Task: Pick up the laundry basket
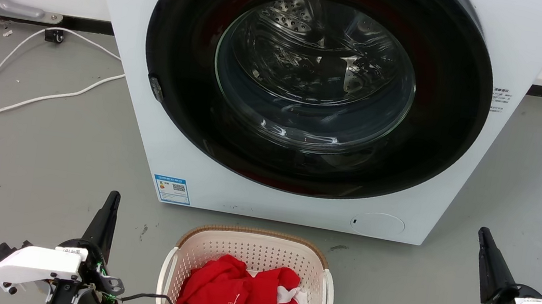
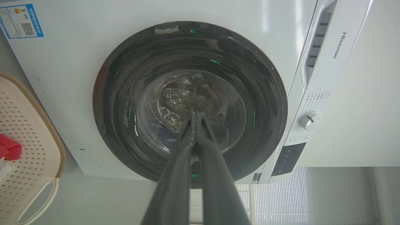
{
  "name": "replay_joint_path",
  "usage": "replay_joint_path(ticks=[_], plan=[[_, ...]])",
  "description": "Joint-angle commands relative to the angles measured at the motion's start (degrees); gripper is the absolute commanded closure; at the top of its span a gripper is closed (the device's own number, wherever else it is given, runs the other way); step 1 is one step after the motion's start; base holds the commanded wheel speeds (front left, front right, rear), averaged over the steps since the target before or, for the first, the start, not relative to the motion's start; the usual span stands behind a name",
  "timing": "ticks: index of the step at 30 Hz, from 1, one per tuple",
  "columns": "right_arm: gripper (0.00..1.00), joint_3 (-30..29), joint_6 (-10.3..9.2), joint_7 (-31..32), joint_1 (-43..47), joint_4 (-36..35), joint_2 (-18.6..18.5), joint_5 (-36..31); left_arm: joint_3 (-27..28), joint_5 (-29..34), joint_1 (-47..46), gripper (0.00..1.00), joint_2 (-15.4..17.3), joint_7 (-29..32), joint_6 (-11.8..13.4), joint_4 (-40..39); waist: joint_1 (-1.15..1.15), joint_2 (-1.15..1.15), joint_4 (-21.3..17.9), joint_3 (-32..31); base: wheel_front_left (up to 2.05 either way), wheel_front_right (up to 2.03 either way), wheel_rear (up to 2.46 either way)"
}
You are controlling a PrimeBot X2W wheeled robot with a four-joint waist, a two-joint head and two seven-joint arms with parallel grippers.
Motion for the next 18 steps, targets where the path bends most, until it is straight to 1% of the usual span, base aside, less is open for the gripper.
replay_joint_path(ticks=[1,18], plan=[[1.00,-0.08,-0.02,0.15,-0.70,0.06,0.29,-0.22,0.17,-0.10,-0.47,1.00,-0.06,0.13,-0.14,-0.02,0.00,0.00,0.00,0.00,0.00,0.00,0.00],[1.00,-0.10,-0.02,0.18,-0.70,0.06,0.31,-0.25,0.17,-0.10,-0.47,1.00,-0.06,0.13,-0.14,-0.02,0.00,0.00,0.00,0.00,0.00,0.00,0.00]])
